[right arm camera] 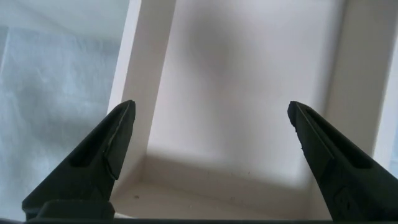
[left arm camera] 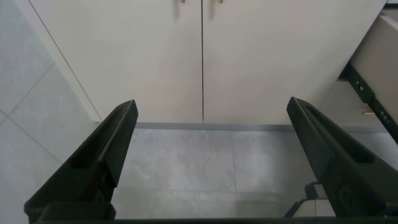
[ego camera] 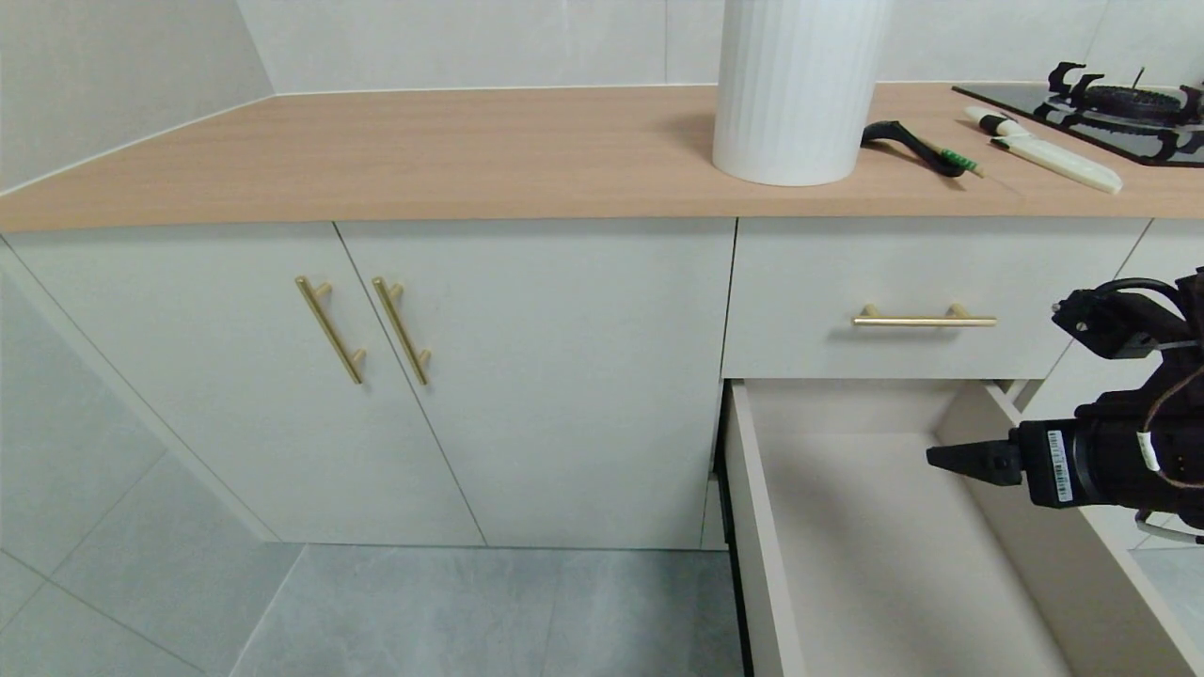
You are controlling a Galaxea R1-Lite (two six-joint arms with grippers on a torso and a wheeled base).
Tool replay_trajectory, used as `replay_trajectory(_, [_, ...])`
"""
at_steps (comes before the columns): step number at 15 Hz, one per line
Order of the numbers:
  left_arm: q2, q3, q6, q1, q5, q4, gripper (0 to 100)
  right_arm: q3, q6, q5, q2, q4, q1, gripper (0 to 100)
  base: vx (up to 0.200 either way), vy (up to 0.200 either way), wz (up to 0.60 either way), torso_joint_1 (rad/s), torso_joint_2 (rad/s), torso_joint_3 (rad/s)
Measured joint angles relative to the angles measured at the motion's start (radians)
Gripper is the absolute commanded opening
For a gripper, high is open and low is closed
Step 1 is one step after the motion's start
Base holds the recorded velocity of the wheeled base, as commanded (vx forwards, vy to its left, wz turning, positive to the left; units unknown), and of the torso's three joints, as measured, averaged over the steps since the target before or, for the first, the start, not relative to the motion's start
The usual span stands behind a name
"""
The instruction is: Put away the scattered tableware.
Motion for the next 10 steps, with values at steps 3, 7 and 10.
replay_trajectory(3, [0.000, 0.000, 0.000, 0.000, 0.000, 0.000, 100, 0.006, -0.001, -0.001, 0.002, -0.004, -0.002, 100, 0.000, 0.000, 0.00, 0.154, -0.17, -0.238])
replay_trajectory(7, [0.000, 0.000, 0.000, -0.001, 0.000, 0.000, 100, 0.008, -0.001, -0.003, 0.007, -0.016, -0.002, 100, 0.000, 0.000, 0.00, 0.129, -0.59, -0.251])
replay_trajectory(10, [0.000, 0.000, 0.000, 0.000, 0.000, 0.000, 100, 0.009, -0.001, -0.003, 0.009, -0.015, -0.002, 100, 0.000, 0.000, 0.00, 0.199, -0.50, -0.261])
